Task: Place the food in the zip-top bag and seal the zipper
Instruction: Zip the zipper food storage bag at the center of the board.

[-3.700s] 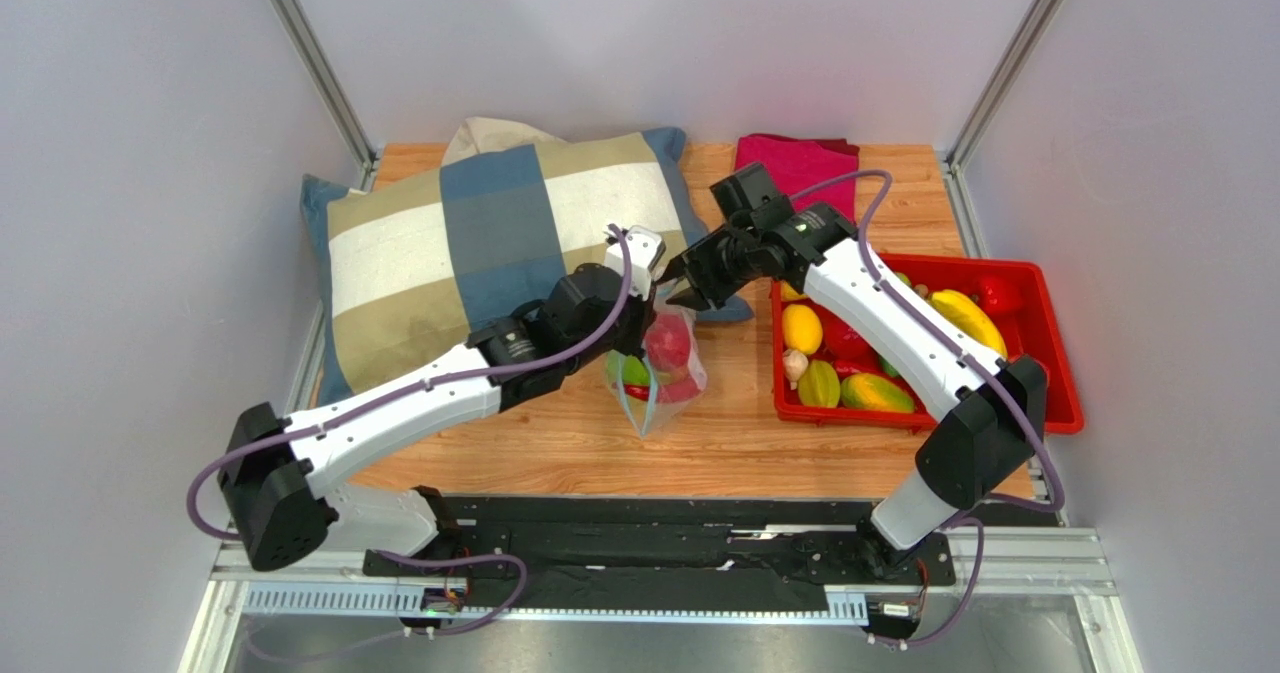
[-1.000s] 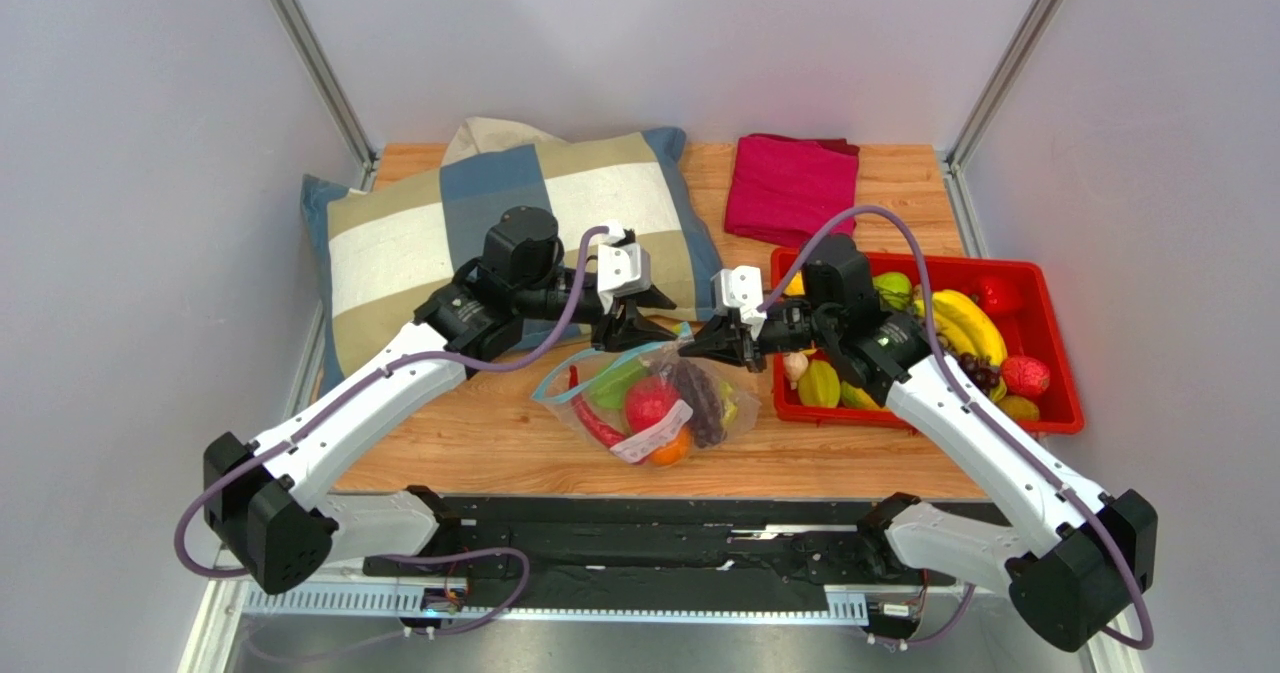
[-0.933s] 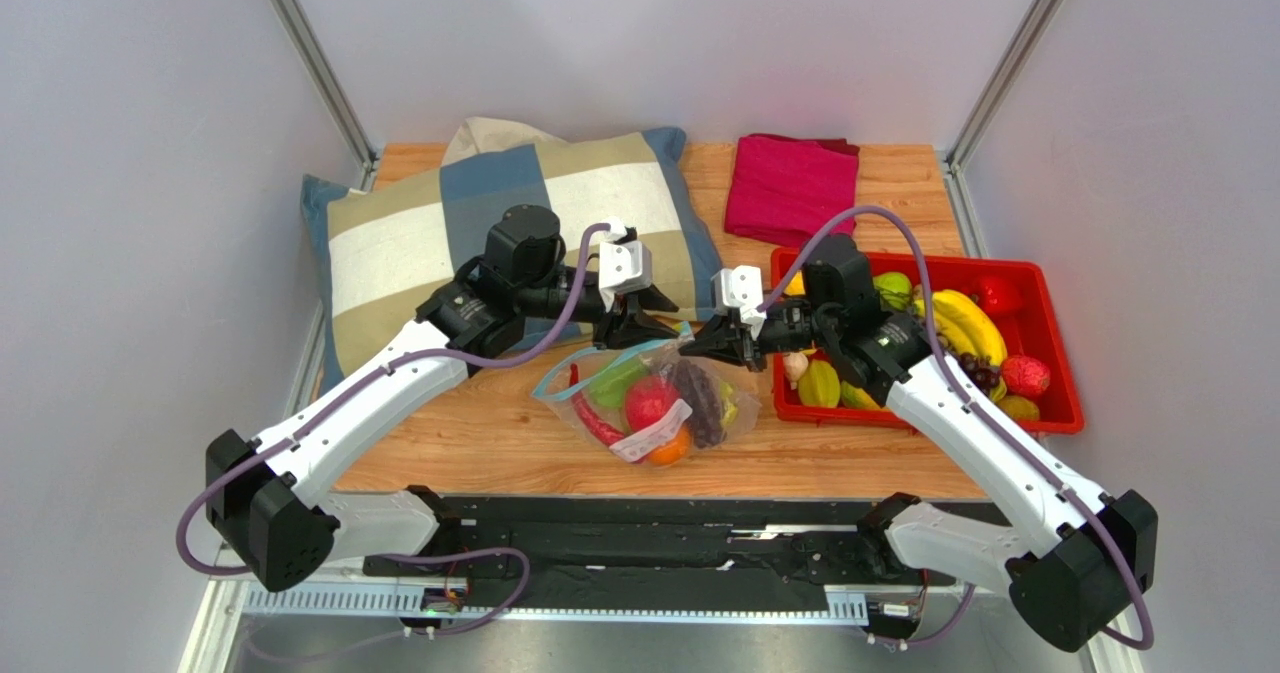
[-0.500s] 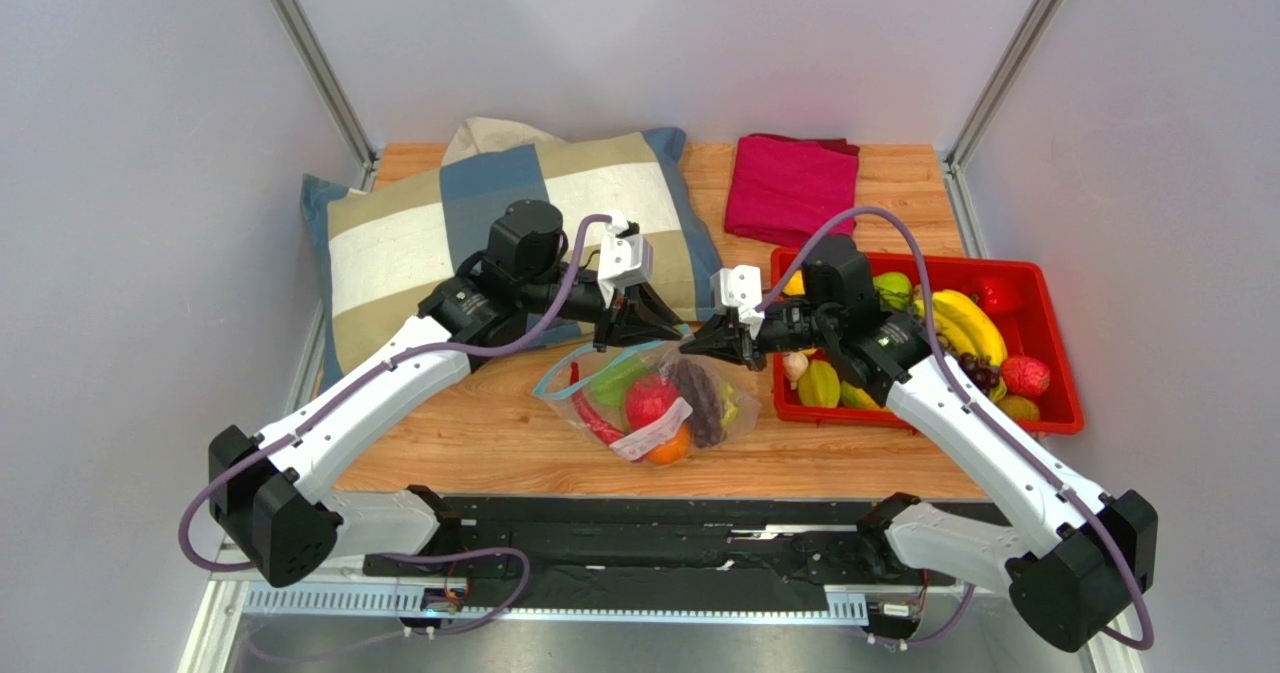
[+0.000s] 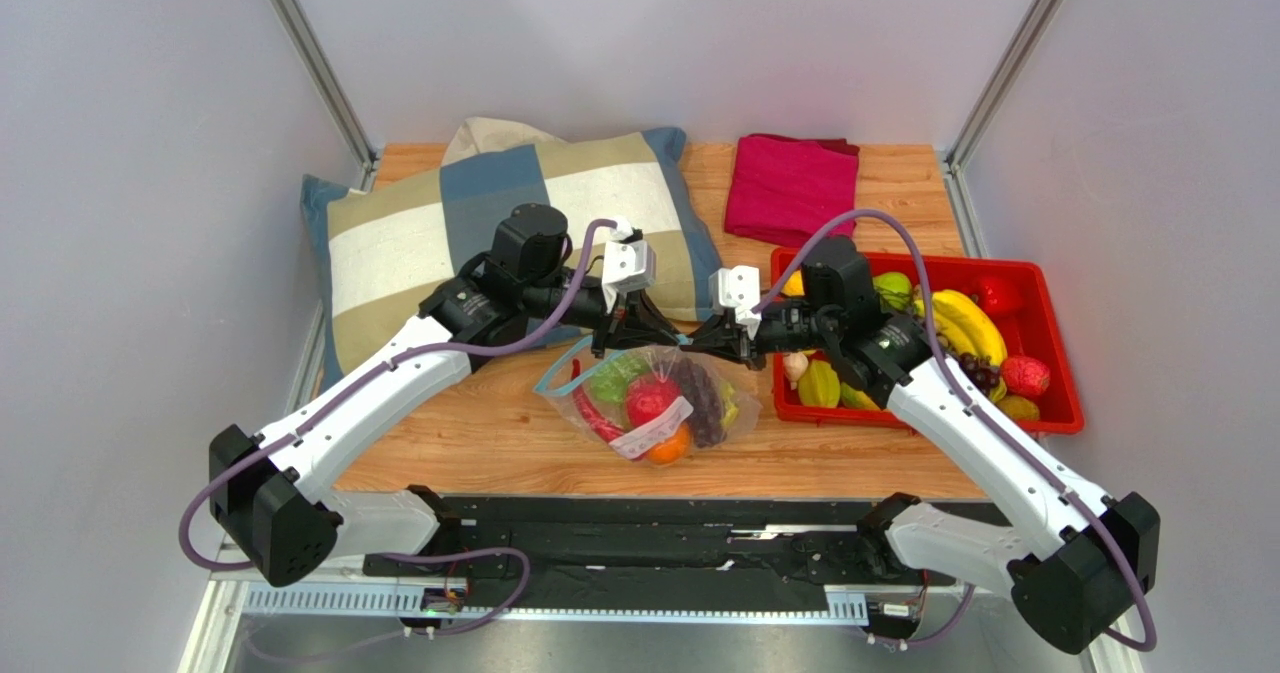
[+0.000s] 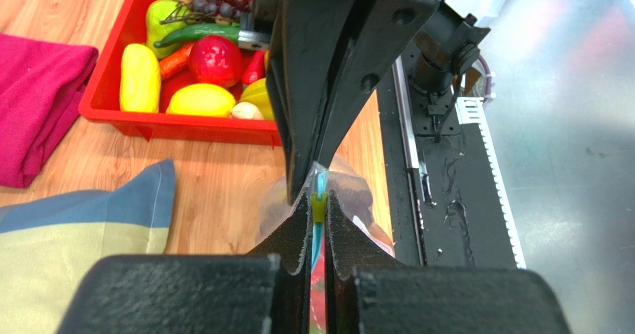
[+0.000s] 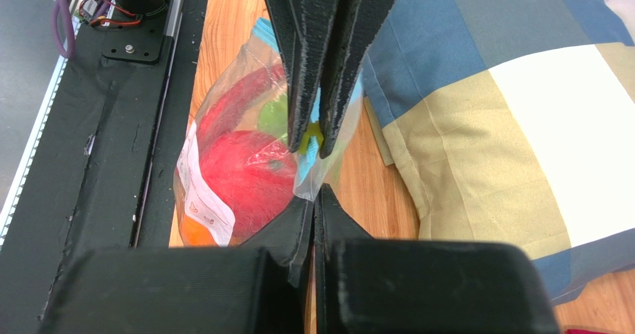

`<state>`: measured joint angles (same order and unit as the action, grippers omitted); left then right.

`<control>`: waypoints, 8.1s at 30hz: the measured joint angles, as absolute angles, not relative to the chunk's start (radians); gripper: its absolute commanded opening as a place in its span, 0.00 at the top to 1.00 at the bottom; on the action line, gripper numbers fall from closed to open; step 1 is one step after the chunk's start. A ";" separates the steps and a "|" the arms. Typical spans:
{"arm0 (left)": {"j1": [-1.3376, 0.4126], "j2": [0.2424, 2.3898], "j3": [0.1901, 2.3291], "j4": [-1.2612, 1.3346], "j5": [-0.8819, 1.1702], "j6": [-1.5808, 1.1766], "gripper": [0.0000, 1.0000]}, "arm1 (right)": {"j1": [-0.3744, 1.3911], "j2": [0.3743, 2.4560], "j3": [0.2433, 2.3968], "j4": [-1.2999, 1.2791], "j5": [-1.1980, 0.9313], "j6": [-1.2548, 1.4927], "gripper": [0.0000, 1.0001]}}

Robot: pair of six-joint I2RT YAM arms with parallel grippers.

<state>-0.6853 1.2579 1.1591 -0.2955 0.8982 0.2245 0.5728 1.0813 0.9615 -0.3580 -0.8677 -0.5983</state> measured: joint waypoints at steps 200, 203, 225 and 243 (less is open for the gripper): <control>-0.618 1.173 1.010 -0.448 0.785 0.586 0.98 | 0.483 1.019 0.982 -0.429 -0.915 -0.652 1.00; -0.590 1.143 0.987 -0.469 0.791 0.616 0.98 | 0.484 1.021 0.982 -0.429 -0.912 -0.651 1.00; -0.345 0.971 0.866 -0.802 0.730 0.847 0.97 | 0.457 1.018 0.962 -0.429 -0.873 -0.640 1.00; -0.284 0.970 1.097 -1.164 0.778 0.963 1.00 | 0.455 0.957 0.937 -0.490 -0.919 -0.508 1.00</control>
